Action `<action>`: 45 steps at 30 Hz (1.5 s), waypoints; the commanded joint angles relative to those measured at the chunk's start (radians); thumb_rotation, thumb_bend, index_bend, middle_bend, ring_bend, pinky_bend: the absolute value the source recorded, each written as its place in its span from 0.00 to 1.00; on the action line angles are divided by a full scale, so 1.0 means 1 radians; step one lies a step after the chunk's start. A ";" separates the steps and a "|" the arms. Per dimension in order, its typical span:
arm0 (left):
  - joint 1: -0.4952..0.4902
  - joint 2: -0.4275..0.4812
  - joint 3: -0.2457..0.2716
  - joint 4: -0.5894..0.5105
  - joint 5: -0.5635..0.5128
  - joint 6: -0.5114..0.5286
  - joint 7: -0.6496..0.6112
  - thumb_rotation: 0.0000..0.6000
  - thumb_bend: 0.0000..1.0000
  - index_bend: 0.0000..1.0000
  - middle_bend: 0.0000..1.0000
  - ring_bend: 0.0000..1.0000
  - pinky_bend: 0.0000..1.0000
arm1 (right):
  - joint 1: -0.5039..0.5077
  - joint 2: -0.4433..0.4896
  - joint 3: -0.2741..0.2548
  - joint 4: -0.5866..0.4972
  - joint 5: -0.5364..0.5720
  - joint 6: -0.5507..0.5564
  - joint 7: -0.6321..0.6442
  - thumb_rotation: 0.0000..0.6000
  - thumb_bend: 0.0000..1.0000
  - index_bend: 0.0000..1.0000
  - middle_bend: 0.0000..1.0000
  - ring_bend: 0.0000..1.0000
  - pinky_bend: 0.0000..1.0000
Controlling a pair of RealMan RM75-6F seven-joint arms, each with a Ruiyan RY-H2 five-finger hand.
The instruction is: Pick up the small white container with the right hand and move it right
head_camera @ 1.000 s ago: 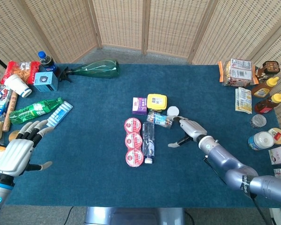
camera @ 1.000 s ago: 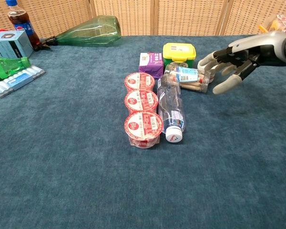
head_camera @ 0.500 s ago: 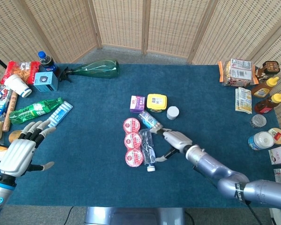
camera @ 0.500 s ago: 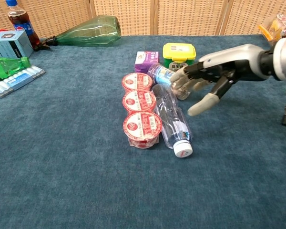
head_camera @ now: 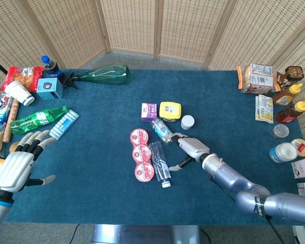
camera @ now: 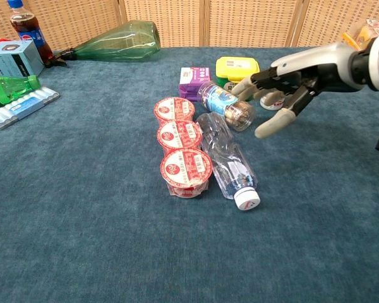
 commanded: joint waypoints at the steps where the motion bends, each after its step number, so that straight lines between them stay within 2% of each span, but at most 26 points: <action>1: -0.002 -0.003 -0.001 -0.002 0.002 -0.002 0.004 1.00 0.10 0.16 0.00 0.00 0.00 | -0.005 0.012 -0.003 0.008 0.005 0.002 0.008 0.82 0.00 0.00 0.00 0.00 0.00; 7: -0.002 -0.001 -0.003 -0.010 -0.001 0.000 0.015 1.00 0.10 0.16 0.00 0.00 0.00 | 0.005 0.008 0.000 0.054 0.013 -0.024 0.026 0.83 0.00 0.00 0.00 0.00 0.00; 19: 0.006 0.007 -0.001 -0.029 0.002 0.011 0.033 1.00 0.10 0.16 0.00 0.00 0.00 | 0.075 -0.104 0.035 0.209 0.033 -0.104 0.076 0.83 0.00 0.00 0.00 0.00 0.00; 24: 0.010 0.007 0.002 -0.030 0.007 0.014 0.034 1.00 0.10 0.15 0.00 0.00 0.00 | 0.100 -0.144 0.031 0.292 0.061 -0.108 0.075 0.83 0.00 0.00 0.00 0.00 0.00; 29: 0.017 0.006 0.004 -0.024 0.005 0.019 0.028 1.00 0.10 0.15 0.00 0.00 0.00 | 0.102 -0.138 0.012 0.341 0.100 -0.110 0.075 0.82 0.00 0.00 0.00 0.00 0.00; 37: 0.008 -0.003 0.001 -0.019 0.009 0.006 0.031 1.00 0.10 0.15 0.00 0.00 0.00 | 0.080 -0.091 -0.015 0.327 0.120 -0.088 0.064 0.82 0.00 0.00 0.00 0.00 0.00; 45: 0.009 -0.008 0.003 -0.008 0.014 0.006 0.018 1.00 0.10 0.15 0.00 0.00 0.00 | 0.033 0.027 -0.027 0.168 0.088 -0.014 0.039 0.82 0.00 0.00 0.00 0.00 0.00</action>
